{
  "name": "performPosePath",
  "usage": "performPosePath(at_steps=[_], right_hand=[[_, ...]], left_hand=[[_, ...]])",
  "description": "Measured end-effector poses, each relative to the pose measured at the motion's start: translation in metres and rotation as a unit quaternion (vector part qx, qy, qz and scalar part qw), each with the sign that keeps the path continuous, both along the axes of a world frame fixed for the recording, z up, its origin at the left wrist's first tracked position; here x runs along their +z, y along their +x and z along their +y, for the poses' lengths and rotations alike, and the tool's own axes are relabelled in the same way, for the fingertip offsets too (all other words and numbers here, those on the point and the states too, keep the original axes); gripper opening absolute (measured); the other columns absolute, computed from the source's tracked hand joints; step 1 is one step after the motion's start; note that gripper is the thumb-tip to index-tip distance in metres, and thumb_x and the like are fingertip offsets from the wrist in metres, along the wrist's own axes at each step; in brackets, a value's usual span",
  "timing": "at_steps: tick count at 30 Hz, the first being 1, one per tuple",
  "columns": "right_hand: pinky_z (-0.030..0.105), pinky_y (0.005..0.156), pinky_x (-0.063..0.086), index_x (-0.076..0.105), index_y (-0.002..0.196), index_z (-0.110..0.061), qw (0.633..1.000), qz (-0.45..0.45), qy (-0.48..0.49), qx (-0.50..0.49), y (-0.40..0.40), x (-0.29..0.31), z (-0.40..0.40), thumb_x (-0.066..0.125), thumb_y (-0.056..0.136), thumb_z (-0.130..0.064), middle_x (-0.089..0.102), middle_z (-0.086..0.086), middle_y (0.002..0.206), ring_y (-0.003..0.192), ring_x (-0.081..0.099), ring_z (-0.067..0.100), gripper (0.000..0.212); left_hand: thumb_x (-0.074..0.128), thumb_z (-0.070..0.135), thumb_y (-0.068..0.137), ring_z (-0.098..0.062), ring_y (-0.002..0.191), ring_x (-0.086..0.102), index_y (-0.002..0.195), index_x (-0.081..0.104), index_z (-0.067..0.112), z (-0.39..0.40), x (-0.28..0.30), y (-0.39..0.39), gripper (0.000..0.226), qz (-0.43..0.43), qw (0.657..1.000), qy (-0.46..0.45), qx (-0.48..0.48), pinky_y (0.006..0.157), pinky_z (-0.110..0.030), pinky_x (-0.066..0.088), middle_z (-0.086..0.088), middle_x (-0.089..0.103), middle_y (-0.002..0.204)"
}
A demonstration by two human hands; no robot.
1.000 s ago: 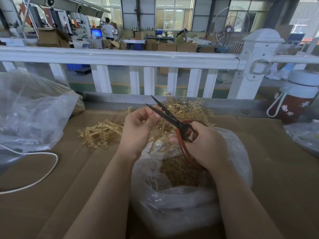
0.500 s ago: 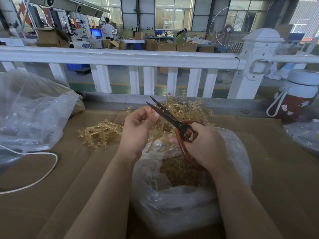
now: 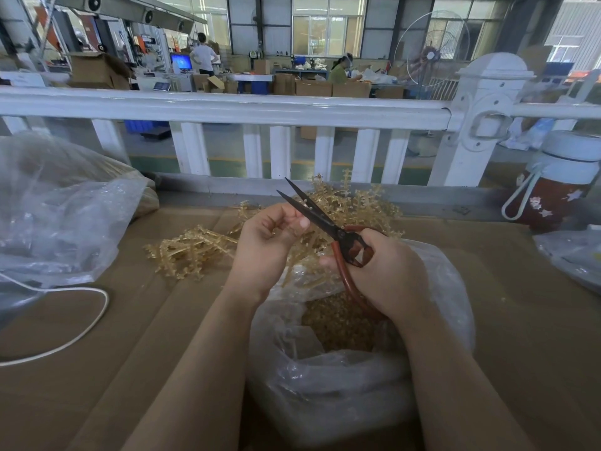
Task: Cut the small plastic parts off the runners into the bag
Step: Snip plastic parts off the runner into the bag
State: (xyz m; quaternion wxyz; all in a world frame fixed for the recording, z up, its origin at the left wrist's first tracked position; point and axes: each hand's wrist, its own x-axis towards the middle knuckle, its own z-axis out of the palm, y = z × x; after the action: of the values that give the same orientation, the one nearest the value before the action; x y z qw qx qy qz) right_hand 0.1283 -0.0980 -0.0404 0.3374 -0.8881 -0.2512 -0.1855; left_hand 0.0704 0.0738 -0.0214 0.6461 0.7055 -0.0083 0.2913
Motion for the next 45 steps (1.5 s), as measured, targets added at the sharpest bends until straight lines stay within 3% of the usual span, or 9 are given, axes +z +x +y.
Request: performPosePath(at_steps=[7,11,14,18,24,30,35,40,45], right_hand=[[0.009,0.053,0.031,0.065,0.089,-0.033,1.0,-0.014,-0.005,0.0,-0.0008,0.0012,-0.001,0.044,0.063,-0.095,0.059,-0.023,0.068,0.063,0.052,-0.009,0.071],[0.01,0.053,0.035,0.066,0.084,-0.031,1.0,-0.009,0.001,0.005,-0.001,0.0009,-0.0009,0.047,0.062,-0.094,0.06,-0.018,0.066,0.063,0.054,-0.006,0.069],[0.012,0.053,0.036,0.066,0.083,-0.03,1.0,0.002,0.006,0.013,-0.0009,0.0014,-0.0003,0.047,0.061,-0.094,0.062,-0.018,0.066,0.063,0.056,-0.004,0.07],[0.013,0.053,0.036,0.066,0.085,-0.034,0.999,0.015,0.017,0.026,-0.0017,0.0022,-0.0001,0.049,0.061,-0.092,0.062,-0.02,0.068,0.065,0.057,-0.004,0.065],[0.014,0.054,0.036,0.063,0.084,-0.04,0.997,0.049,0.031,0.043,-0.0017,0.003,0.0006,0.049,0.056,-0.094,0.062,-0.023,0.069,0.067,0.058,-0.006,0.062],[0.015,0.055,0.036,0.067,0.09,-0.038,0.998,0.049,0.019,0.033,-0.0007,0.0018,-0.0002,0.049,0.058,-0.092,0.064,-0.022,0.071,0.069,0.057,-0.006,0.066],[0.013,0.055,0.035,0.069,0.092,-0.036,0.999,0.043,0.012,0.021,0.0003,0.0007,-0.0011,0.056,0.063,-0.089,0.064,-0.023,0.073,0.069,0.056,-0.007,0.062],[0.009,0.054,0.03,0.062,0.083,-0.039,0.999,0.031,0.003,0.018,-0.0008,0.0014,-0.0015,0.051,0.061,-0.092,0.057,-0.025,0.065,0.064,0.053,-0.009,0.058],[0.008,0.053,0.028,0.063,0.086,-0.036,1.0,0.011,-0.013,0.008,-0.0001,0.0004,-0.0023,0.052,0.064,-0.091,0.058,-0.022,0.065,0.063,0.053,-0.008,0.06]], left_hand=[[0.063,0.009,0.094,-0.043,0.096,0.06,0.087,0.073,0.019,0.0012,-0.0003,0.001,0.015,0.002,1.0,-0.002,-0.008,0.097,-0.052,0.048,-0.024,0.068,0.1],[0.062,0.007,0.095,-0.022,0.088,0.064,0.09,0.073,0.017,0.0009,-0.0002,0.0005,0.015,-0.001,1.0,-0.014,-0.026,0.089,-0.036,0.052,-0.013,0.071,0.093],[0.061,0.007,0.095,-0.018,0.086,0.063,0.094,0.072,0.012,0.0013,-0.0005,0.0007,0.012,0.002,0.999,-0.021,-0.036,0.084,-0.031,0.049,-0.009,0.07,0.091],[0.06,0.007,0.096,-0.021,0.087,0.062,0.101,0.07,0.003,0.0026,-0.0013,0.001,0.012,-0.004,0.999,-0.025,-0.041,0.087,-0.034,0.049,-0.019,0.069,0.096],[0.06,0.006,0.096,-0.019,0.085,0.061,0.096,0.069,0.005,0.0027,-0.001,-0.0005,0.01,0.001,0.999,-0.025,-0.045,0.085,-0.031,0.048,-0.011,0.068,0.091],[0.058,0.005,0.097,-0.027,0.09,0.058,0.1,0.063,-0.002,0.001,-0.0017,0.0006,0.009,0.001,1.0,-0.008,-0.029,0.093,-0.047,0.048,-0.026,0.063,0.096],[0.048,0.003,0.101,-0.018,0.079,0.063,0.105,0.057,-0.005,-0.0033,-0.0003,-0.0002,0.013,-0.022,0.999,-0.007,-0.03,0.083,-0.03,0.053,-0.007,0.064,0.078],[0.048,0.005,0.102,-0.022,0.077,0.064,0.103,0.06,-0.004,-0.0027,-0.0005,-0.0006,0.014,-0.04,0.999,0.012,-0.011,0.083,-0.037,0.055,-0.012,0.065,0.077],[0.05,-0.002,0.099,-0.021,0.074,0.064,0.097,0.065,0.007,-0.0015,-0.0002,0.0008,0.017,-0.039,0.999,0.022,-0.008,0.08,-0.035,0.055,-0.01,0.065,0.074]])
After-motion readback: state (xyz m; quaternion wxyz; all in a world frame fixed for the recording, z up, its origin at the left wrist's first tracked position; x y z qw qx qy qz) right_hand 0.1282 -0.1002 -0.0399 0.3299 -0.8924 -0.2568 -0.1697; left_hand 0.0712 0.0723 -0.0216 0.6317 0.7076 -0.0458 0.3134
